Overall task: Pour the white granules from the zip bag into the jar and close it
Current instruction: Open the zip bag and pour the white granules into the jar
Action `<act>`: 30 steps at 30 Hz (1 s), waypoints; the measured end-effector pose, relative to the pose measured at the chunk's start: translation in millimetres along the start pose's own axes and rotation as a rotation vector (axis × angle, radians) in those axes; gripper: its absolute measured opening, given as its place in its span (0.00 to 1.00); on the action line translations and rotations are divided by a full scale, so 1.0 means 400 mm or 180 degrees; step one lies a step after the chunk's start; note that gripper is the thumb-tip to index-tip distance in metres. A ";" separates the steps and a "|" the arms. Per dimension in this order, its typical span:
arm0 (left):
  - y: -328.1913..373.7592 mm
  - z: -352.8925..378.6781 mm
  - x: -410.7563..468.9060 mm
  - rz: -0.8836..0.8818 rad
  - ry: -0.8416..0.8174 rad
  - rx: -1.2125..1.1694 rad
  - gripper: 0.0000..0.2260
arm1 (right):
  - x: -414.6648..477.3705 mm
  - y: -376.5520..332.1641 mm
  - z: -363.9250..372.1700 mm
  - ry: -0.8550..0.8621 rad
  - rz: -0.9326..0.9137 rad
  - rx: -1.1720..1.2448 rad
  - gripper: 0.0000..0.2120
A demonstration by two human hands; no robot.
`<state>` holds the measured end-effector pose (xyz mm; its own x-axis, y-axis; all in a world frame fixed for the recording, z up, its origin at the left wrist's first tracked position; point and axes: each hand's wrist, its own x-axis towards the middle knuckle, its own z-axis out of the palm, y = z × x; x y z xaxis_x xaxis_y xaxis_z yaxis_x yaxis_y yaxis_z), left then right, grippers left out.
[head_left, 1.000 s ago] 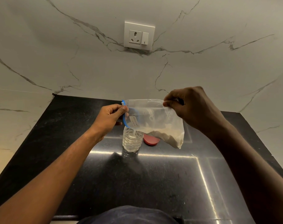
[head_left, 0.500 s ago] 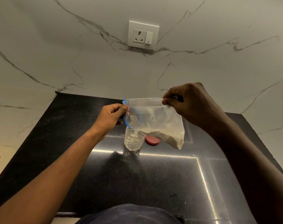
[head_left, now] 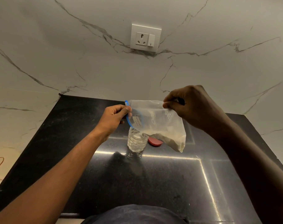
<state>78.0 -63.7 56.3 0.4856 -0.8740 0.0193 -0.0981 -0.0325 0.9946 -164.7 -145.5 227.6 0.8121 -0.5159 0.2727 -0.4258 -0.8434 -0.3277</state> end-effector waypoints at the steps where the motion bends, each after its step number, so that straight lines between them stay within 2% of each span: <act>1: 0.003 0.001 -0.001 0.0011 -0.0003 0.0007 0.08 | -0.001 -0.003 0.001 0.0012 -0.0007 0.0010 0.03; 9: 0.007 0.000 0.001 0.0078 -0.0004 -0.0019 0.09 | -0.008 -0.013 0.001 0.0034 0.0046 0.0012 0.04; 20: 0.004 0.017 -0.002 -0.0043 0.0078 -0.0254 0.09 | -0.018 0.006 0.028 0.0495 0.0194 -0.0241 0.08; 25: -0.006 0.028 0.001 -0.0164 0.0077 -0.0309 0.11 | -0.026 0.008 0.034 0.0728 0.0296 0.0037 0.16; 30: -0.012 0.027 0.002 -0.0204 0.0125 -0.0288 0.10 | -0.022 0.022 0.033 0.0397 0.0324 -0.0023 0.13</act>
<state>69.3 -69.6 50.4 0.5221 -0.8519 -0.0425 0.0123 -0.0423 0.9990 -170.4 -146.5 210.5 0.7090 -0.6130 0.3486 -0.5065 -0.7866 -0.3531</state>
